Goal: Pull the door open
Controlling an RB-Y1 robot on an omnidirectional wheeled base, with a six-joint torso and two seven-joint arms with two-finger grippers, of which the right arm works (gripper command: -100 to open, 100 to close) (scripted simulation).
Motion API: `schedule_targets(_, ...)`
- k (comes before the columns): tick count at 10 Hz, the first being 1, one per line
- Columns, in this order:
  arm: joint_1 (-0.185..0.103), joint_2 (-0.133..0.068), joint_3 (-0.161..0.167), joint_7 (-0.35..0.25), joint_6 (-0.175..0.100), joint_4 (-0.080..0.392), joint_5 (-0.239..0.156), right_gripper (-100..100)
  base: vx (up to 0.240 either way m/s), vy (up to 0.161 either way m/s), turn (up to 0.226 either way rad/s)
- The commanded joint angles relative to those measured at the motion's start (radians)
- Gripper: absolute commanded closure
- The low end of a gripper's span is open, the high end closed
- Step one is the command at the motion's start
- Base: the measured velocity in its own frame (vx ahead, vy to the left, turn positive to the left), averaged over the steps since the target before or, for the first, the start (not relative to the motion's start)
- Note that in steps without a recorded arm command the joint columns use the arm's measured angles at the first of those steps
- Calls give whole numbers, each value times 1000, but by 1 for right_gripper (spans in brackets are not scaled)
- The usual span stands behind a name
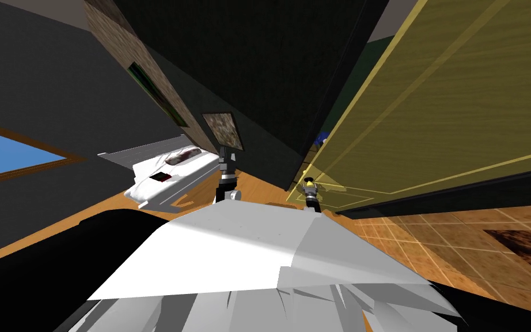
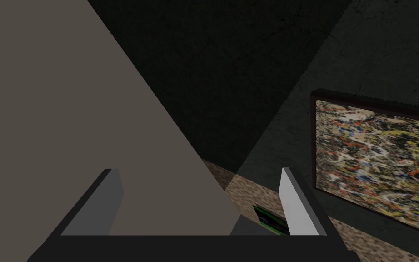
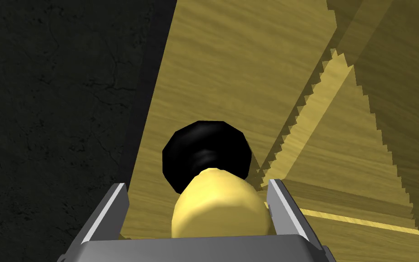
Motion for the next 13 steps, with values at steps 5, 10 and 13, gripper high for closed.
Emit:
schedule_targets(5,-3,32,26,-155,9,-23,-52,-100,-100,-30,16)
schedule_targets(10,0,44,35,-213,16,-42,-74,-100,-73,-14,5)
schedule_targets(13,30,-15,9,-274,-13,-21,-94,-100,151,-1,195)
